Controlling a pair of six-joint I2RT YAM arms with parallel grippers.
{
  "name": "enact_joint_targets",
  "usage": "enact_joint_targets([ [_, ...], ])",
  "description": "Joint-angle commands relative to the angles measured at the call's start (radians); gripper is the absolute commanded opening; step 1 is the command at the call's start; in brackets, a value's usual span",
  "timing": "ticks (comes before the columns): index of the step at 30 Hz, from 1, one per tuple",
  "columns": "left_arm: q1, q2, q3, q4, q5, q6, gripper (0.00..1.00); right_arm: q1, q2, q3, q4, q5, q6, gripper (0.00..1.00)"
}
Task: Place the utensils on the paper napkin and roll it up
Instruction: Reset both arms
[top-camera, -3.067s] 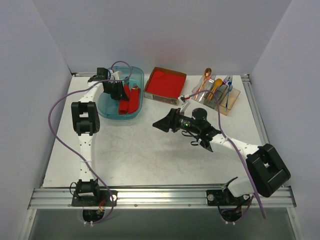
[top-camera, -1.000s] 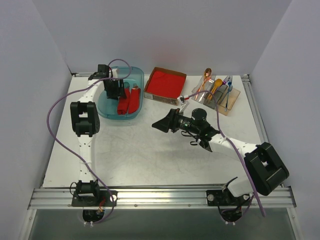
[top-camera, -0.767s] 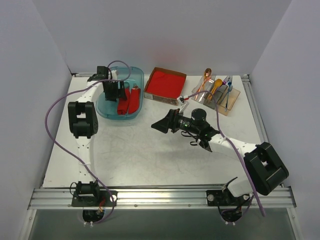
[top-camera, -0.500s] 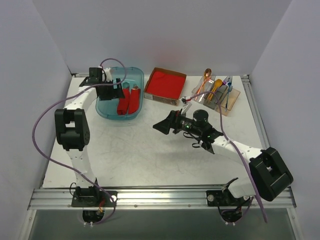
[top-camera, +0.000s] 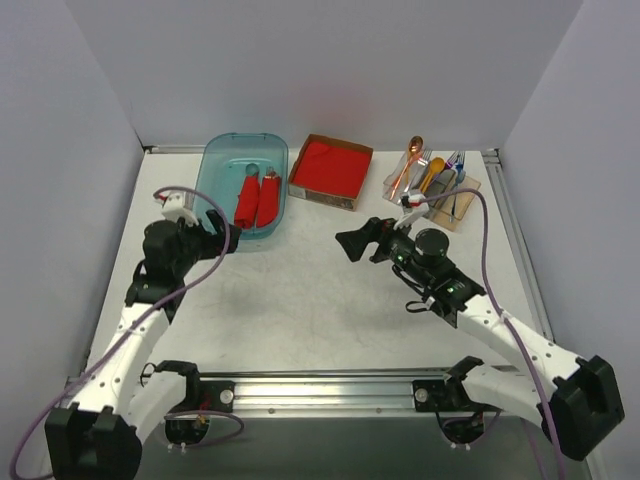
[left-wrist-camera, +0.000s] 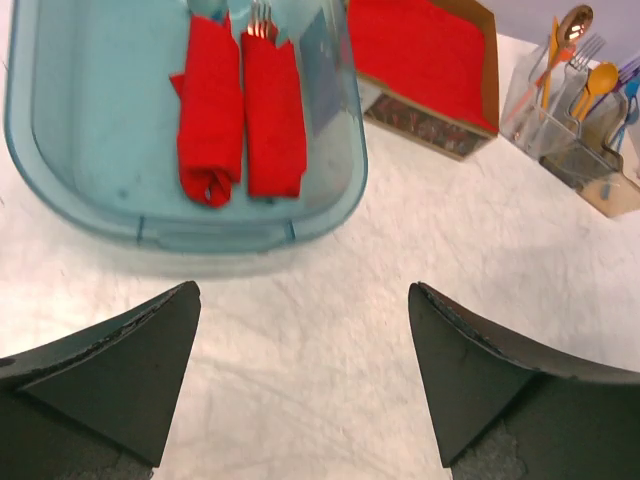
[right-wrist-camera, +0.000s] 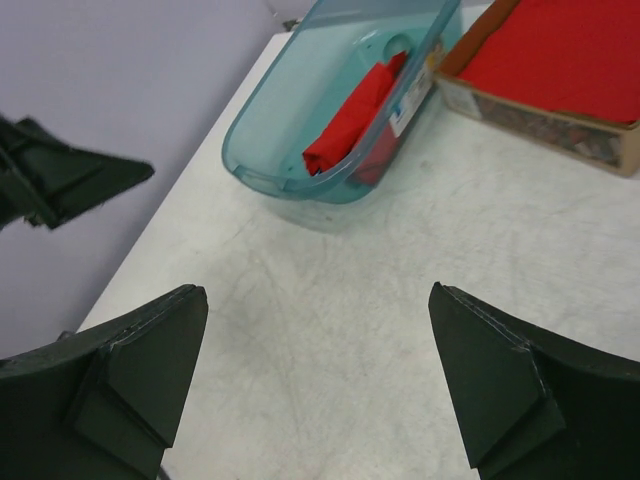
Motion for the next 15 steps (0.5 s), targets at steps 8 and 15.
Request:
enact_joint_targets([
  [8, -0.03, -0.491, -0.398, 0.169, 0.01, -0.201, 0.94, -0.007, -0.184, -0.044, -0.147, 0.297, -0.133, 1.0],
  [15, -0.03, -0.703, -0.476, 0.025, -0.015, -0.196, 0.94, -0.007, -0.173, -0.075, -0.121, 0.291, -0.109, 0.96],
])
